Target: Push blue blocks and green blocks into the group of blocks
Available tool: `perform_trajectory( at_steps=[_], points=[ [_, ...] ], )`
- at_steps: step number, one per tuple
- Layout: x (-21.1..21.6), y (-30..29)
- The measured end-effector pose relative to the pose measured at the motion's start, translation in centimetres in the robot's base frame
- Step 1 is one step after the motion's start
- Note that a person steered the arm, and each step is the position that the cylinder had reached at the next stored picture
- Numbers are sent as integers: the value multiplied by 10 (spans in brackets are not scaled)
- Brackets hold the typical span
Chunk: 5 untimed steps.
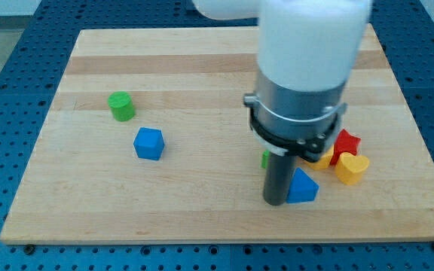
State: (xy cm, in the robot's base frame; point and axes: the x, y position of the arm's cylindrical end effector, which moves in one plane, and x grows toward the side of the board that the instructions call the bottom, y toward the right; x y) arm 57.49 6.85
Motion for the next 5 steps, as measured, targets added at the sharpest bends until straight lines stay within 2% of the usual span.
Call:
perform_trajectory(
  at_steps=[1, 2, 4, 5],
  points=[
    [1, -6],
    [2, -77],
    [-17, -257],
    [-54, -306]
  ],
)
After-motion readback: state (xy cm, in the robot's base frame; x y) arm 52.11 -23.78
